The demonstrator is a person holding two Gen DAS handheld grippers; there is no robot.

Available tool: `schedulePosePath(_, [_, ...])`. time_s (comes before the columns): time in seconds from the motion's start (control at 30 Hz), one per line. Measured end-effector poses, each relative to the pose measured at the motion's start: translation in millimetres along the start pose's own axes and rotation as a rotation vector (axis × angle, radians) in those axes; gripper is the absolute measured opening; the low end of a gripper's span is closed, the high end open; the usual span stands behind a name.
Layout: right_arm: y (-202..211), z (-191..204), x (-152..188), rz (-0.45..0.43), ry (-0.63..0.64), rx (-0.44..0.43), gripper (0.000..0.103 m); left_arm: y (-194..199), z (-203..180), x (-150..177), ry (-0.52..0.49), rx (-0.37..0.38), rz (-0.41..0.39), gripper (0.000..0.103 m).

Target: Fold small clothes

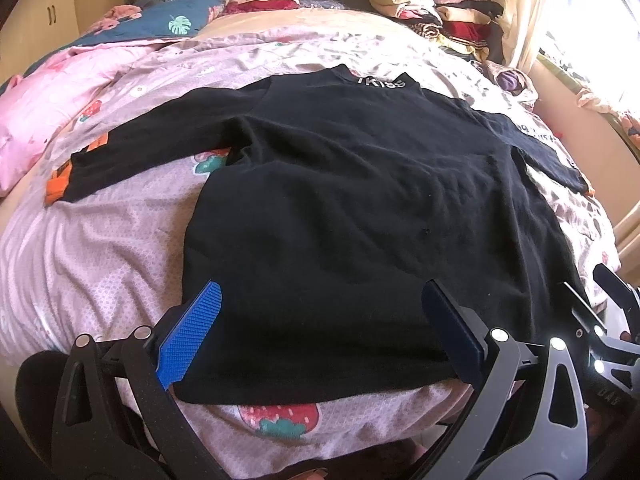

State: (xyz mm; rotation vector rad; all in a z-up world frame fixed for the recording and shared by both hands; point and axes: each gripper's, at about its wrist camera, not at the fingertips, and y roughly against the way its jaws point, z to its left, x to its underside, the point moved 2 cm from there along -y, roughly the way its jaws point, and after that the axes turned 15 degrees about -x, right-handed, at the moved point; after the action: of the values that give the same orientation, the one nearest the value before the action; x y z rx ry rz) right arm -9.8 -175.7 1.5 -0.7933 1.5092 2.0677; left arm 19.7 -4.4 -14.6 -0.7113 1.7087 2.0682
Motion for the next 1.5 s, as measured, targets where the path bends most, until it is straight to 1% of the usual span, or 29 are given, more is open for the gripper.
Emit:
schedulePosePath(0.23, [-3,-1,-5,-0.005,-0.005,0.016,0.099,-5,0,-9,0.01,0.009,0.002,0.094])
schedulePosePath(0.33, [-7,-2,-10,-0.006,-0.013,0.021,0.099,-7,-2,-15,0.007,-0.005,0.0,0.094])
schedulePosePath(0.47, [-10,-4,-21,-0.013,-0.022,0.03,0.099,-12,-3,-25,0.014,0.003,0.005,0.094])
schedulePosePath(0.77, [-28,-11,-54,-0.01,-0.055,0.044,0.099,-24,-9,-55,0.006,-0.011,0.0,0.094])
schedulePosePath(0.87, [-34,-15,-63,-0.008,-0.062,0.068,0.099,-28,-12,-66,0.006,-0.012,-0.005,0.094])
schedulePosePath(0.97, [-41,-21,-73,-0.002,-0.08,0.071,0.099,-35,-13,-78,0.011,-0.009,0.002,0.094])
schedulePosePath(1.07, [-48,-28,-83,0.004,-0.09,0.099,0.099,-42,-16,-89,0.011,0.001,0.01,0.094])
schedulePosePath(1.23, [-57,-43,-97,0.002,-0.127,0.127,0.099,-52,-21,-109,0.012,-0.002,0.017,0.094])
schedulePosePath(1.3, [-61,-50,-102,0.0,-0.144,0.137,0.099,-55,-25,-118,0.0,0.005,0.015,0.094])
schedulePosePath(1.4, [-66,-62,-109,0.002,-0.166,0.152,0.099,-62,-34,-131,-0.029,-0.003,0.008,0.094])
schedulePosePath(1.5, [-71,-74,-117,0.008,-0.184,0.174,0.099,-66,-39,-139,-0.031,0.02,0.01,0.094])
